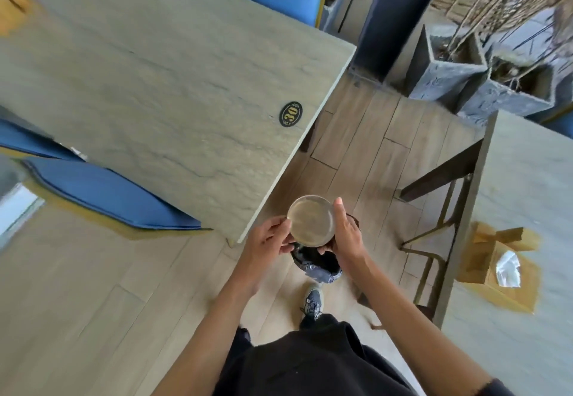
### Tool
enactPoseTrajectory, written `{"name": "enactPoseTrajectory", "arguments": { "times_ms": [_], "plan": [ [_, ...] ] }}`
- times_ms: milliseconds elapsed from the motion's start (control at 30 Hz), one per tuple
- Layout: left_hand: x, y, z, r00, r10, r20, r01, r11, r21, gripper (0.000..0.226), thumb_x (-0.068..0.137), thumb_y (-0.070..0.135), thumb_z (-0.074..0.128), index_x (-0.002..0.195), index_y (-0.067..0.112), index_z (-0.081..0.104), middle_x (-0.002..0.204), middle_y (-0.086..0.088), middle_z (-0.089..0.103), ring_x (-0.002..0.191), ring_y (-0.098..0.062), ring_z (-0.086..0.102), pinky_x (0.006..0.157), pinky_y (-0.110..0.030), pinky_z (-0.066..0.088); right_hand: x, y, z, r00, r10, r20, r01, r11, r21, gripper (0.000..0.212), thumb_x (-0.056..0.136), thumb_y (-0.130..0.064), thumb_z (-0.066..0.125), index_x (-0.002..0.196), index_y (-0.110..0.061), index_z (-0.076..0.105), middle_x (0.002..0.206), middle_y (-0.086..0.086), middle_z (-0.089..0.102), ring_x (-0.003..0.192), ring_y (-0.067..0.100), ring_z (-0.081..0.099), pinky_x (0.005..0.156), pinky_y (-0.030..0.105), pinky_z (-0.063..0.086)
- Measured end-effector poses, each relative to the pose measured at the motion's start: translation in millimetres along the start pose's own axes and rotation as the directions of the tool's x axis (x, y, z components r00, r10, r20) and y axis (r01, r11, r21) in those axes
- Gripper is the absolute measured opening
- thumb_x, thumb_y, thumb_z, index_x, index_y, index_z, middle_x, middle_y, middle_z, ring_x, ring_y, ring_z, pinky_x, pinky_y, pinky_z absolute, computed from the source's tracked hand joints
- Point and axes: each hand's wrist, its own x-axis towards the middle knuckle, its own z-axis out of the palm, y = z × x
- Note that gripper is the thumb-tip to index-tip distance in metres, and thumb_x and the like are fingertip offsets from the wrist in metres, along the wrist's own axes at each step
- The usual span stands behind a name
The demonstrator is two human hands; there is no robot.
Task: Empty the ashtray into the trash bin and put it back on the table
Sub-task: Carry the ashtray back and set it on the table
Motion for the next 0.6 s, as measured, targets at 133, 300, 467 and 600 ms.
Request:
{"name": "enactPoseTrajectory", "arguments": {
  "times_ms": [133,300,467,600],
  "plan": [
    [-22.6,10.2,-66.9,0.996,0.051,-0.067,-0.05,0.999,0.013,0.026,0.096,0.031,0.063,0.118,0.017,0.066,0.108,-0.006,0.073,0.094,-0.017,0.075,0.087,-0.036,0.061,-17.7,0.3,59.8,0.994,-0.048,0.096,0.054,0.997,-0.062,0.058,0.105,-0.053,0.034,0.095,-0.019,0.08,0.069,0.014,0.07,0.056,0.024,0.064,0.043,0.027,0.051],
    [-57.0,24.4,-163.3,0.977,0.166,-0.131,-0.158,0.985,0.067,0.022,0.096,0.031,0.063,0.117,0.028,0.066,0.106,0.0,0.073,0.09,-0.01,0.074,0.076,-0.029,0.062,-44.4,-0.4,139.6,0.966,-0.193,0.171,0.223,0.958,-0.18,0.031,0.107,-0.034,0.044,0.121,-0.025,0.07,0.113,0.011,0.071,0.075,0.028,0.067,0.057,0.037,0.059],
    [-83.9,41.9,-253.0,0.955,0.214,-0.207,-0.196,0.975,0.102,0.028,0.095,0.034,0.063,0.122,0.028,0.065,0.107,-0.002,0.074,0.09,-0.014,0.076,0.073,-0.031,0.064,-76.0,-14.9,217.0,0.894,-0.259,0.367,0.384,0.865,-0.325,0.033,0.102,-0.031,0.057,0.134,-0.025,0.061,0.093,0.007,0.079,0.067,0.017,0.071,0.058,0.034,0.056],
    [-90.5,59.1,-307.4,0.944,0.233,-0.233,-0.218,0.972,0.088,0.029,0.096,0.028,0.063,0.125,0.028,0.066,0.106,-0.003,0.076,0.092,-0.017,0.076,0.074,-0.038,0.064,-72.6,-22.5,269.9,0.859,-0.17,0.483,0.389,0.83,-0.4,0.068,0.085,-0.036,0.08,0.144,-0.029,0.048,0.11,0.007,0.075,0.084,0.025,0.076,0.068,0.031,0.059]
  ]
}}
